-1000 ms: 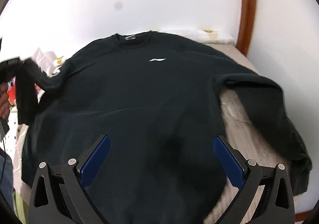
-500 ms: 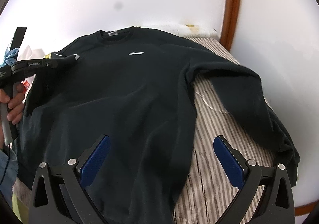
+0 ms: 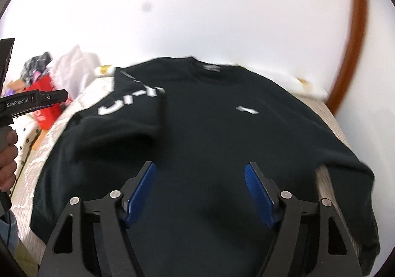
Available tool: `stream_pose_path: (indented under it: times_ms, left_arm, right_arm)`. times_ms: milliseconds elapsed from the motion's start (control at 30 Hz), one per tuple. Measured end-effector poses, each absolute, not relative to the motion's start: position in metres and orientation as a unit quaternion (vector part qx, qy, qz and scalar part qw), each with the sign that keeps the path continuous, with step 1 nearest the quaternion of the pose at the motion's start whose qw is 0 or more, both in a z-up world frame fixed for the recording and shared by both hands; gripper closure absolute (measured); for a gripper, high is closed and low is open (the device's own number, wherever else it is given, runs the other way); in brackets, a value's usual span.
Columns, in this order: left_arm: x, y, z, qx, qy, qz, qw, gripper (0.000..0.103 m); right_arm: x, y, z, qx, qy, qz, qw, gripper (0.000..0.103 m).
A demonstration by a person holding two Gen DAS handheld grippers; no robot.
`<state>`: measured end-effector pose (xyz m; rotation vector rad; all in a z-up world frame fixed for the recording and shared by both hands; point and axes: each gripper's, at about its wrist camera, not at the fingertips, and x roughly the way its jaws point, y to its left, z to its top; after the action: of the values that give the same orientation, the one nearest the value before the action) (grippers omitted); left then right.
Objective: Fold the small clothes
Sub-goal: 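Open the left tool to release the folded side onto the body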
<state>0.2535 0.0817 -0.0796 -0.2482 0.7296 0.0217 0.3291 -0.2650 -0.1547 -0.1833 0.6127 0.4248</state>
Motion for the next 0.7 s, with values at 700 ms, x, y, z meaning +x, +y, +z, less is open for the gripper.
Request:
stream_pose_path:
  times_ms: [700]
  left_arm:
    - [0.256, 0.211, -0.16, -0.171, 0.404, 0.111, 0.892, 0.039]
  right_arm:
    - [0.349, -0.041, -0.237, -0.195, 0.356, 0.369, 0.836, 0.015]
